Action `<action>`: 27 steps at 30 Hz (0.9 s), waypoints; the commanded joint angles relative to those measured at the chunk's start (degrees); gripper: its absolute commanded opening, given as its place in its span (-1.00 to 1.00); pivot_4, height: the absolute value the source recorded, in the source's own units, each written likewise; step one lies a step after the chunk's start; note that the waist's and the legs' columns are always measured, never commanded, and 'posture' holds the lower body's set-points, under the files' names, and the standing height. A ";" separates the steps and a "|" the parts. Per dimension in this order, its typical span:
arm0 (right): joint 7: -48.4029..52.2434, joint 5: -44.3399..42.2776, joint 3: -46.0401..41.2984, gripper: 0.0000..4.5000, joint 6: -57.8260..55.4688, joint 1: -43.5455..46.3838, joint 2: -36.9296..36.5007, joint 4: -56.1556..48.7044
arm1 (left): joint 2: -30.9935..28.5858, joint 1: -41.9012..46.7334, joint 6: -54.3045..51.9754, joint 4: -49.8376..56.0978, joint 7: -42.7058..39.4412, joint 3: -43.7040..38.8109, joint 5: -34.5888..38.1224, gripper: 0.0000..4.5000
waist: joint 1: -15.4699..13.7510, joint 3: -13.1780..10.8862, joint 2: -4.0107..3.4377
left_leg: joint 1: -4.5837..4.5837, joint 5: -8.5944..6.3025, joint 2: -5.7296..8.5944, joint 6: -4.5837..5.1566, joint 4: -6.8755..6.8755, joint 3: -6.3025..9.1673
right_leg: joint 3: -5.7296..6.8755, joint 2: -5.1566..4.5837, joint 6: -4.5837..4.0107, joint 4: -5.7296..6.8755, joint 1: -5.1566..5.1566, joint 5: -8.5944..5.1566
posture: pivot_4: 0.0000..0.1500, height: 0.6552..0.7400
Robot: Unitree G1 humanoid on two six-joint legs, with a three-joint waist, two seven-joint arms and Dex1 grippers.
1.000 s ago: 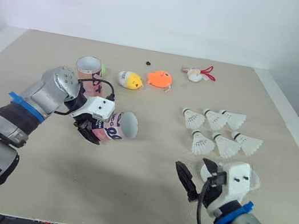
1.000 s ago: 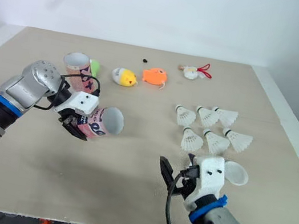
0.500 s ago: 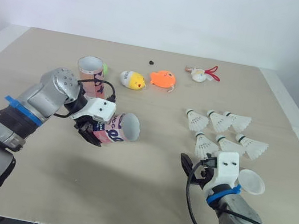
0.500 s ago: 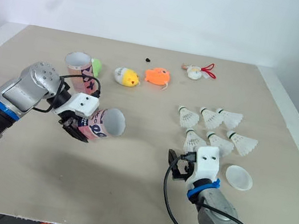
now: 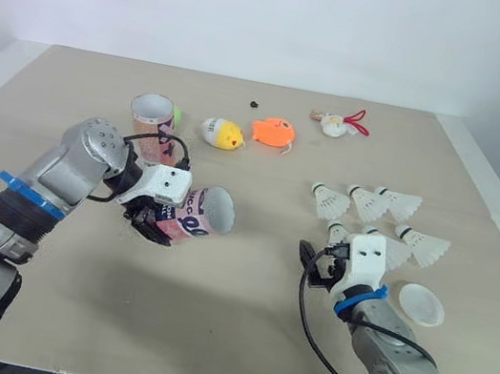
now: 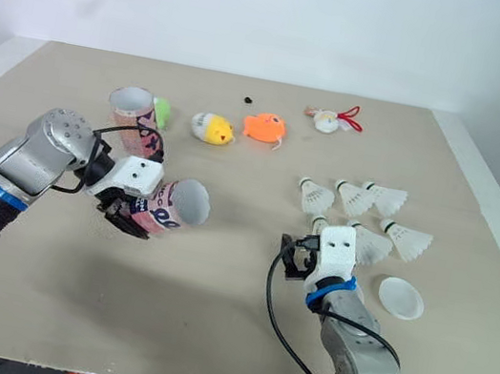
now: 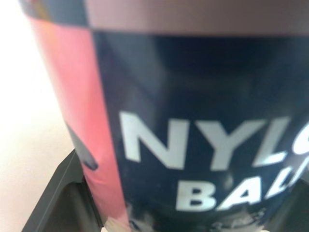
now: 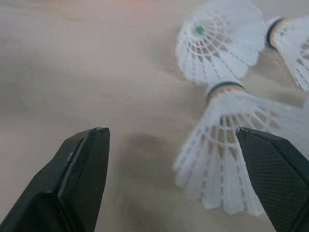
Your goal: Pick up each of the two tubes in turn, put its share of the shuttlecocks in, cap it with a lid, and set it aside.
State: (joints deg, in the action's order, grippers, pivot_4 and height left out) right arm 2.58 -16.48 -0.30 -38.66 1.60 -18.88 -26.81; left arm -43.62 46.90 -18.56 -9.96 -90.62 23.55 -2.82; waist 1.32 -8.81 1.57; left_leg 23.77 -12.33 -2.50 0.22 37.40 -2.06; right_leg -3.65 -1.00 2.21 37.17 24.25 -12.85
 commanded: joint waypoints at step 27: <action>18.62 -7.60 -0.70 -0.92 1.08 -0.19 -2.10 -10.10 | 0.53 -4.28 -4.90 6.29 -0.47 -0.20 1.60 0.44 | -0.06 0.00 -0.01 | 0.00 -0.02 0.08 0.01 0.03 0.01 | -0.04 -0.06 0.08 0.01 -0.03 -0.03 | 1.00 1.00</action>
State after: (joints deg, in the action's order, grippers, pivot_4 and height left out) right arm 17.91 -20.53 1.24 -37.29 1.09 -19.69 -32.17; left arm -43.74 43.87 -22.96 -4.70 -90.46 21.55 -2.23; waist 1.26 -8.82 1.56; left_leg 23.77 -12.35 -2.42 0.23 37.44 -2.06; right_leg -3.70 -1.06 2.29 37.17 24.22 -12.88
